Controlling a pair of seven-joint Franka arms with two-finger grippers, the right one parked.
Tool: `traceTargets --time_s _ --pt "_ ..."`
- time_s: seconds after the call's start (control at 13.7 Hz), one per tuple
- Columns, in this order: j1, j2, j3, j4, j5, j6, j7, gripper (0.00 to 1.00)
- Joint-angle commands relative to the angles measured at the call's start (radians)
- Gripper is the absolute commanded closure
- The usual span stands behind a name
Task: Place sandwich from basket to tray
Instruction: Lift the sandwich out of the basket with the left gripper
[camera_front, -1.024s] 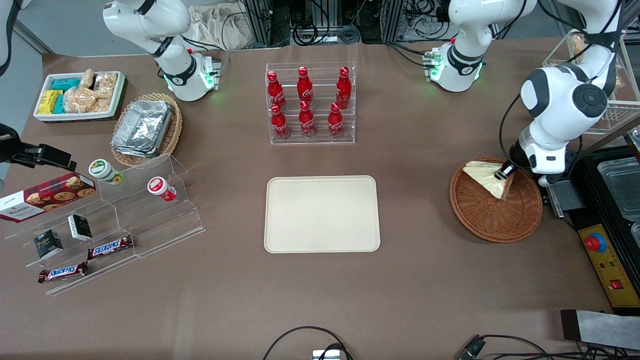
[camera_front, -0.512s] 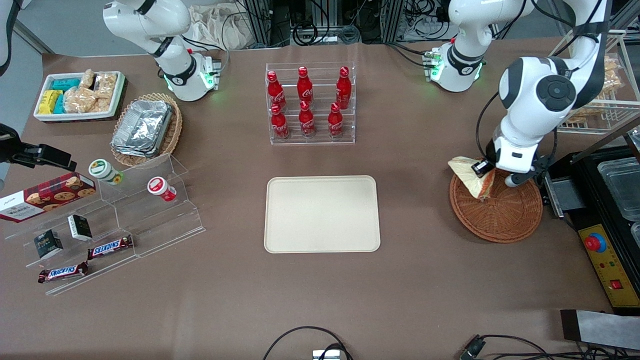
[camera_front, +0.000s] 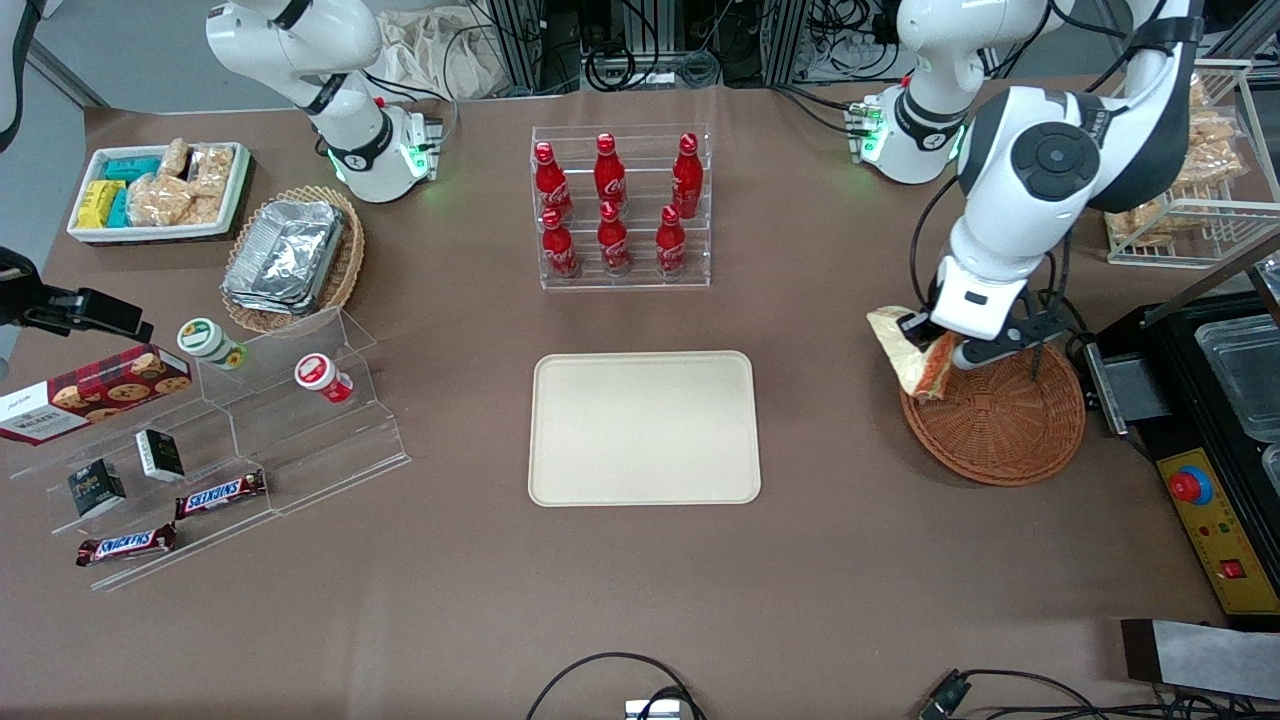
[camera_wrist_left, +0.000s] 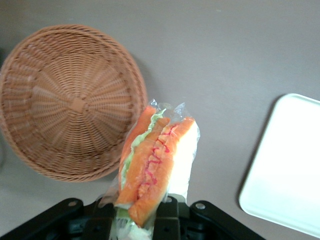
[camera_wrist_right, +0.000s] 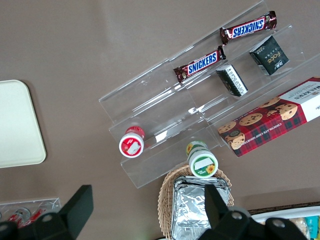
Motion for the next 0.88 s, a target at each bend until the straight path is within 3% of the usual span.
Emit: traceTargets --time_s 0.0,0.29,0.44,0.8 --pt "0.005 0.045 -0.055 0.061 0.011 -0.028 0.014 0.79" --pt "0.005 0.114 -0.156 0.113 0.017 -0.019 0.030 0.74" --pt "0.001 0.135 -0.187 0.128 0.057 -0.017 0.030 0.74" --pt "-0.087 0.212 -0.193 0.179 0.126 -0.016 -0.007 0.73"
